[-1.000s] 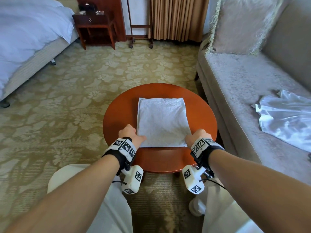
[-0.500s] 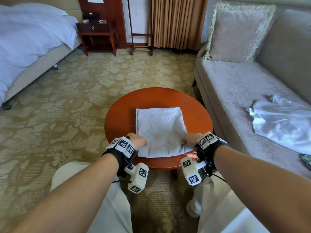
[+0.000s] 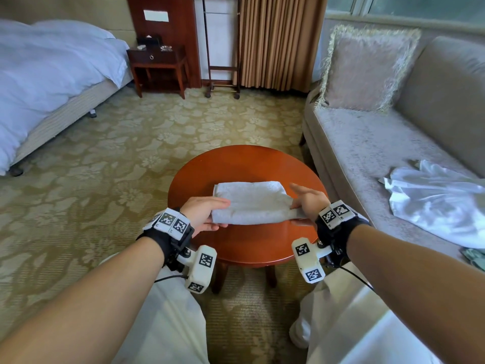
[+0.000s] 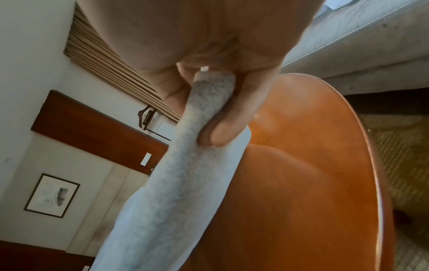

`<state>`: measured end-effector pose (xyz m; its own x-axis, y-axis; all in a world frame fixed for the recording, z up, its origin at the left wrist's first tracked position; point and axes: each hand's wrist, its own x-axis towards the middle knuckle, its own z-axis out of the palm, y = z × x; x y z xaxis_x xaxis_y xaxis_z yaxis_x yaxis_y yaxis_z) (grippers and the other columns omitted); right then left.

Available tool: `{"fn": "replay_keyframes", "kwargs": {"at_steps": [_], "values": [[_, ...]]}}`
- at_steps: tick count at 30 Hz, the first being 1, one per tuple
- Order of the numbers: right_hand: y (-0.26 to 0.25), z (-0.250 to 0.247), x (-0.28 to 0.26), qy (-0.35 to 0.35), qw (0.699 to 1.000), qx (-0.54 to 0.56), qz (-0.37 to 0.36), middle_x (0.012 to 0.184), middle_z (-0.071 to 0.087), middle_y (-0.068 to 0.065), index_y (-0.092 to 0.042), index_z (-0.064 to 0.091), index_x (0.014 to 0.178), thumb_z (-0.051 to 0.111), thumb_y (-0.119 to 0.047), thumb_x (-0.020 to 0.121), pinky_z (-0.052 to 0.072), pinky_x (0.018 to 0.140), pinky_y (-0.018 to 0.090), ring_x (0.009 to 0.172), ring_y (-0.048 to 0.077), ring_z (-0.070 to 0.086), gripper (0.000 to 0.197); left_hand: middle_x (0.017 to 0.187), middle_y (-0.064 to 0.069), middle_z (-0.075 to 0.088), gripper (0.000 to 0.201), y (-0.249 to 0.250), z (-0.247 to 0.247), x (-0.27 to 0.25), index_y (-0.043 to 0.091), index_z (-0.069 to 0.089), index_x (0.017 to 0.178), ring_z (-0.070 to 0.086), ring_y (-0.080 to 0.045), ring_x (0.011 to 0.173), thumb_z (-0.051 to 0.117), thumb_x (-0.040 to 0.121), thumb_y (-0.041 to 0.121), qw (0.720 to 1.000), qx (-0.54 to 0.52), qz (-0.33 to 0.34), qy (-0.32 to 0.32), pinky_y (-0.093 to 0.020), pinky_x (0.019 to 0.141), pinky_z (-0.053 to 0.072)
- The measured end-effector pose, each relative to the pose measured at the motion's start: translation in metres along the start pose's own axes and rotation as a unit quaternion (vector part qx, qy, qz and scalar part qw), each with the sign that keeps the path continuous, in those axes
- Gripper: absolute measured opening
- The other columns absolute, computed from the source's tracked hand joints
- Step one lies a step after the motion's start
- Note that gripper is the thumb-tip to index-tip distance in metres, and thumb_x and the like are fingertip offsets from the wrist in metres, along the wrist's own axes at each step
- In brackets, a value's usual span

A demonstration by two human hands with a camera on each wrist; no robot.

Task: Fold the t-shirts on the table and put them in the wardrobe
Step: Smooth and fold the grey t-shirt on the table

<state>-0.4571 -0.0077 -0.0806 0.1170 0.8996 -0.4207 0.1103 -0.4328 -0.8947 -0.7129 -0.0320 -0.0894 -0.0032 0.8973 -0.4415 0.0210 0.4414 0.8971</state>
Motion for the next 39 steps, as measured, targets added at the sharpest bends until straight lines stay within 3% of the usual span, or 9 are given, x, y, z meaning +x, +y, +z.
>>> {"fn": "replay_keyframes", "kwargs": {"at_steps": [4,10,14,17,20,24,28,34,39], "values": [[0.005,-0.004,-0.004,-0.066,0.997,-0.013,-0.037,0.115,0.063,0.017,-0.009,0.069,0.091,0.068,-0.008,0.079,0.056,0.088,0.042,0.106,0.030,0.063,0.013,0.100,-0.019,0.069,0.036,-0.004,-0.007,-0.001,-0.004,0.066,0.115,0.068,-0.032,0.079,0.056,0.088,0.017,0.996,-0.083,-0.003,-0.020,-0.035,0.071,0.049],[0.014,-0.011,-0.004,-0.105,0.992,-0.047,-0.042,0.108,0.066,0.012,0.004,0.070,0.100,0.060,0.013,0.075,0.054,0.075,0.029,0.096,0.020,0.064,0.028,0.127,-0.020,0.059,0.052,-0.010,-0.019,0.000,0.000,0.060,0.117,0.062,-0.036,0.107,0.026,0.078,-0.007,0.991,-0.128,-0.012,-0.049,-0.042,0.087,0.049],[0.018,-0.014,-0.003,-0.052,0.985,-0.153,-0.068,0.088,0.072,0.009,-0.013,0.075,0.093,0.069,0.006,0.070,0.054,0.067,0.023,0.087,0.021,0.068,0.031,0.119,-0.016,0.067,0.057,-0.011,-0.020,0.002,0.006,0.058,0.119,0.067,-0.030,0.107,0.031,0.082,-0.028,0.991,-0.091,0.006,-0.101,-0.039,0.092,0.049],[0.016,-0.011,-0.001,-0.025,0.972,-0.221,-0.080,0.086,0.070,0.004,-0.022,0.074,0.090,0.074,-0.014,0.078,0.048,0.064,0.022,0.085,0.019,0.065,0.014,0.105,-0.010,0.074,0.040,-0.014,-0.017,0.005,0.010,0.066,0.112,0.071,-0.021,0.099,0.068,0.080,-0.013,0.996,0.034,0.061,-0.053,-0.031,0.084,0.054],[0.014,-0.011,0.002,-0.022,0.969,-0.236,-0.076,0.080,0.064,0.001,-0.016,0.071,0.092,0.072,-0.027,0.084,0.040,0.060,0.022,0.078,0.018,0.058,0.013,0.086,-0.003,0.075,0.031,-0.018,-0.015,0.014,0.014,0.070,0.104,0.071,-0.016,0.082,0.082,0.075,0.009,0.978,0.158,0.131,0.027,-0.025,0.071,0.054],[0.009,-0.007,0.014,-0.005,0.978,-0.208,-0.025,0.094,0.064,0.005,-0.010,0.067,0.110,0.072,-0.027,0.085,0.041,0.080,0.029,0.096,0.024,0.059,0.031,0.103,-0.001,0.068,0.017,-0.021,-0.018,0.025,0.026,0.071,0.092,0.065,-0.019,0.095,0.081,0.078,0.029,0.947,0.246,0.194,0.072,-0.032,0.090,0.050],[0.008,-0.007,0.019,-0.011,0.991,-0.135,-0.022,0.122,0.061,0.008,-0.008,0.057,0.130,0.076,-0.031,0.079,0.036,0.092,0.036,0.119,0.025,0.053,0.059,0.120,0.009,0.060,0.030,-0.023,-0.017,0.033,0.022,0.069,0.112,0.057,-0.009,0.110,0.073,0.085,0.033,0.940,0.262,0.207,0.071,-0.028,0.099,0.044],[0.019,0.004,0.020,0.020,0.966,-0.231,-0.111,0.095,0.067,0.002,-0.017,0.063,0.106,0.058,-0.044,0.091,0.051,0.078,0.034,0.091,0.021,0.064,0.032,0.117,0.010,0.068,0.029,-0.028,-0.014,0.046,0.028,0.062,0.121,0.063,-0.008,0.109,0.058,0.095,0.039,0.941,0.262,0.211,0.046,-0.038,0.101,0.049],[0.028,0.018,0.033,0.092,0.937,-0.321,-0.102,0.082,0.060,0.003,-0.013,0.054,0.092,0.052,-0.052,0.092,0.035,0.052,0.025,0.067,0.015,0.053,0.039,0.107,0.003,0.069,0.036,-0.035,-0.010,0.057,0.019,0.063,0.117,0.063,-0.018,0.097,0.052,0.096,0.046,0.916,0.334,0.201,0.096,-0.032,0.084,0.050]]}}
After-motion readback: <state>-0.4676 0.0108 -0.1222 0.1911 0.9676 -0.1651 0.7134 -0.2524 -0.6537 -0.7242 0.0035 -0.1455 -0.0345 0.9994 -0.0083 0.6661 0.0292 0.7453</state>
